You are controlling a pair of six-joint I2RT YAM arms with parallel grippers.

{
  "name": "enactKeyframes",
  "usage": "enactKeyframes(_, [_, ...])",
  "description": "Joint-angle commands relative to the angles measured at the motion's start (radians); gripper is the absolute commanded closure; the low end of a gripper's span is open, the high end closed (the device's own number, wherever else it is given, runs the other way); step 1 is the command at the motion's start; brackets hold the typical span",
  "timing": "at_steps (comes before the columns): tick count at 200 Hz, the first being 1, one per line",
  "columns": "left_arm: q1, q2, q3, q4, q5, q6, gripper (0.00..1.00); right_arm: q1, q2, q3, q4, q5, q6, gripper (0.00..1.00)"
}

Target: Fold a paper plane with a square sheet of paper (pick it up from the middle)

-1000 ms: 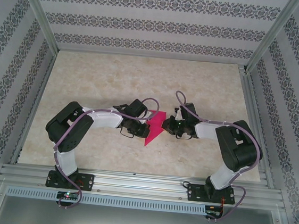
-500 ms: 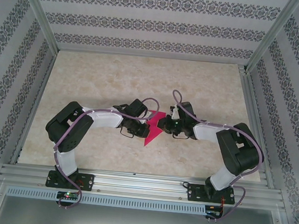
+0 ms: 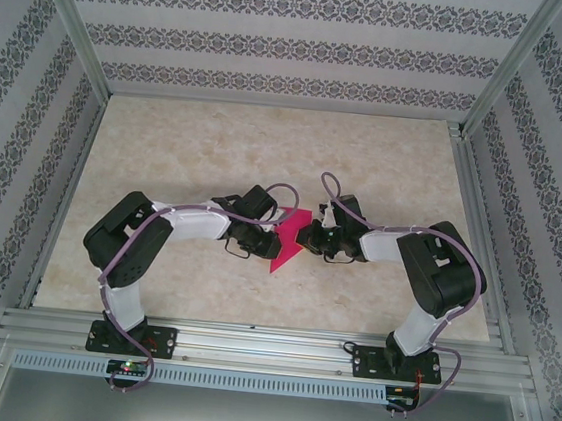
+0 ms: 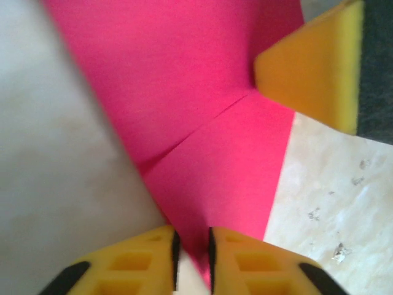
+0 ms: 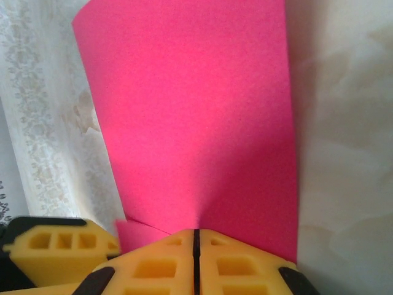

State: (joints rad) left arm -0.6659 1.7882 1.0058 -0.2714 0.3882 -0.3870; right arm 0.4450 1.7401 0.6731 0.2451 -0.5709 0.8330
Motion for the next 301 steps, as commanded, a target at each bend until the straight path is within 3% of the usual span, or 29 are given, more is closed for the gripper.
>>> enactKeyframes(1, [0.009,-0.095,0.028,-0.105,-0.156,-0.016,0.66,-0.002,0.043,-0.032,-0.030,0.040,-0.026,0.90])
enactKeyframes(18, [0.009,-0.154,0.020,-0.138,-0.256,-0.049,0.65,0.000,0.036,-0.029,-0.042,0.048,-0.028,0.90])
enactKeyframes(33, [0.009,-0.215,-0.013,-0.121,-0.247,-0.077,0.63,-0.002,0.034,-0.023,-0.056,0.052,-0.033,0.90])
enactKeyframes(77, [-0.004,-0.263,-0.091,0.067,0.097,-0.170,0.72,-0.001,0.030,-0.018,-0.074,0.065,-0.034,0.90])
enactKeyframes(127, [-0.059,-0.118,-0.044,0.153,0.227,-0.216,0.77,-0.002,0.021,-0.012,-0.107,0.085,-0.049,0.90])
enactKeyframes(187, [-0.054,0.007,-0.036,0.181,0.220,-0.247,0.82,-0.001,0.021,-0.012,-0.130,0.100,-0.062,0.90])
enactKeyframes(301, [-0.020,0.010,-0.141,0.055,0.179,-0.247,0.83,-0.002,0.026,0.011,-0.199,0.138,-0.097,0.90])
